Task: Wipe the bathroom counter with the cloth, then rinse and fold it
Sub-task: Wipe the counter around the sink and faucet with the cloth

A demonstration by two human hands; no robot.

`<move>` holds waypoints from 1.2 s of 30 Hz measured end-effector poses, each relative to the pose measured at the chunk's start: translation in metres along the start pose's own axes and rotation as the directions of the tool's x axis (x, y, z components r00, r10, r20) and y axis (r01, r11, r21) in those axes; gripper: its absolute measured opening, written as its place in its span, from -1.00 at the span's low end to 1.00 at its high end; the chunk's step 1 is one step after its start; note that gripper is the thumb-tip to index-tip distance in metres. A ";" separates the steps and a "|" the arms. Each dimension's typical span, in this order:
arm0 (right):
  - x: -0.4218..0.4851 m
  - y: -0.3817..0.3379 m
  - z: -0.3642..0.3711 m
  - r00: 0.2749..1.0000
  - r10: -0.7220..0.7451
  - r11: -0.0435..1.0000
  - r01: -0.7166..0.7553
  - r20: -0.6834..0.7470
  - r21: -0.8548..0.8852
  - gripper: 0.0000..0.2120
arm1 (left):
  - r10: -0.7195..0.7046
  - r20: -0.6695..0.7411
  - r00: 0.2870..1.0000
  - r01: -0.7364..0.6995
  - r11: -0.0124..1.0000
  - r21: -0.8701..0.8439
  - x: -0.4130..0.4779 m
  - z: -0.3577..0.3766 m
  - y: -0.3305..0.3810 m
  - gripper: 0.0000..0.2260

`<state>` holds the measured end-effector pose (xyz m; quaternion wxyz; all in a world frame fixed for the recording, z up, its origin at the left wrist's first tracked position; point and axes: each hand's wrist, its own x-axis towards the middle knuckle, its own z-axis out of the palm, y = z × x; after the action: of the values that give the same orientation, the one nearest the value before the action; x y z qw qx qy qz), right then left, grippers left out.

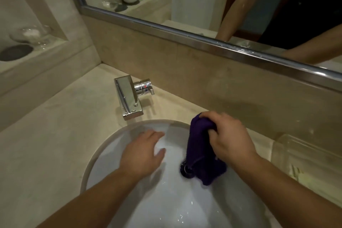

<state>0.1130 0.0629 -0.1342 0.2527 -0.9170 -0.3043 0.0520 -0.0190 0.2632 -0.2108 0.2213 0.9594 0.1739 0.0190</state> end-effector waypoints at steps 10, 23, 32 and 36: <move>-0.022 -0.005 -0.068 0.983 0.061 0.856 -0.141 -0.174 -0.497 -0.55 | -0.037 -0.214 0.976 -0.040 0.937 -0.346 0.050 -0.009 0.096 -0.68; -0.032 0.022 0.042 0.857 0.515 0.697 -0.427 -0.013 -0.576 -0.13 | 0.051 -0.070 0.996 -0.008 0.859 0.512 0.021 -0.053 -0.064 -0.51; 0.000 0.012 0.075 0.967 0.253 0.773 -0.228 -0.041 -0.592 -0.26 | 0.166 -0.177 0.970 -0.128 0.970 0.206 0.003 -0.048 -0.109 -0.46; 0.037 -0.015 0.093 0.996 0.085 0.814 -0.060 0.016 -0.577 -0.25 | -0.039 -0.425 0.904 0.036 0.999 -0.014 0.000 -0.052 -0.112 -0.51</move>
<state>0.1116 0.1347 -0.2055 -0.0448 -0.9601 -0.2756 -0.0143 -0.0611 0.3789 -0.2125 0.1814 0.9280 0.2362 0.2239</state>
